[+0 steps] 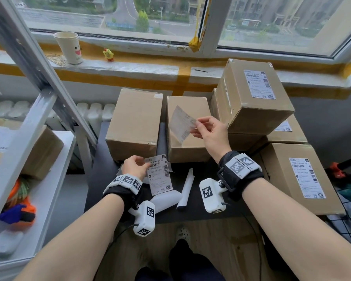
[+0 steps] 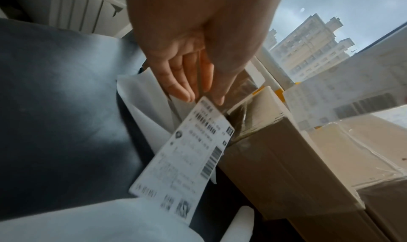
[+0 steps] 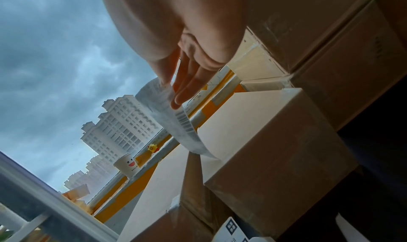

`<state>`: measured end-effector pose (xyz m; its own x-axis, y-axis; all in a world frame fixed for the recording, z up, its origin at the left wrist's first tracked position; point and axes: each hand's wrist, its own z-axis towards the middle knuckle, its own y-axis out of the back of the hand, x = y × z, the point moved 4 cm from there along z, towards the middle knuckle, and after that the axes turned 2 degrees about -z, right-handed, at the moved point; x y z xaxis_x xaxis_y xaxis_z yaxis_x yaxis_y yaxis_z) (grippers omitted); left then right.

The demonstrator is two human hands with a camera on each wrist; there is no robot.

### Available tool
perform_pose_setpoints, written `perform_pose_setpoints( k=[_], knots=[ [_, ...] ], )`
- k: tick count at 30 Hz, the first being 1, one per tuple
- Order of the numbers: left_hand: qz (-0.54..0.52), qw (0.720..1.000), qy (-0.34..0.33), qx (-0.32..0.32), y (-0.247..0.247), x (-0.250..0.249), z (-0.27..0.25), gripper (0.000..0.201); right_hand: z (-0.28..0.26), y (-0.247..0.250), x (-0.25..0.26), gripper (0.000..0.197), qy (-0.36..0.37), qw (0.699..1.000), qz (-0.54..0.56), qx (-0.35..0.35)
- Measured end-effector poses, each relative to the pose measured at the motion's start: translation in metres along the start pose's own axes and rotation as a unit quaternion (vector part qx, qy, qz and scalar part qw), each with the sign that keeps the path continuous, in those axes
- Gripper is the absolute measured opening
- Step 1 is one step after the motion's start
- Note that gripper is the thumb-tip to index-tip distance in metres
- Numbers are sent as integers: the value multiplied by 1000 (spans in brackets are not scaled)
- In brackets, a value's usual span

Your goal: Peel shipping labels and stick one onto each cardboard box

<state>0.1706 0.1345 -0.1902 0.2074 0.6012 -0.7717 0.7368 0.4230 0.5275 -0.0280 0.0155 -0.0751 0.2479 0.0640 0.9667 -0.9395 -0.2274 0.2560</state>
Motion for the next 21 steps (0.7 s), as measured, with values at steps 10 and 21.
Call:
perform_pose_setpoints(
  k=[10,21],
  knots=[
    [-243,960,8,142,20,-88,-26,32,-28,-2,31,5,12,999,-43,24],
    [-232,960,-11,155,31,-117,-39,25,-55,10,34,12,21,996,-61,54]
  ],
)
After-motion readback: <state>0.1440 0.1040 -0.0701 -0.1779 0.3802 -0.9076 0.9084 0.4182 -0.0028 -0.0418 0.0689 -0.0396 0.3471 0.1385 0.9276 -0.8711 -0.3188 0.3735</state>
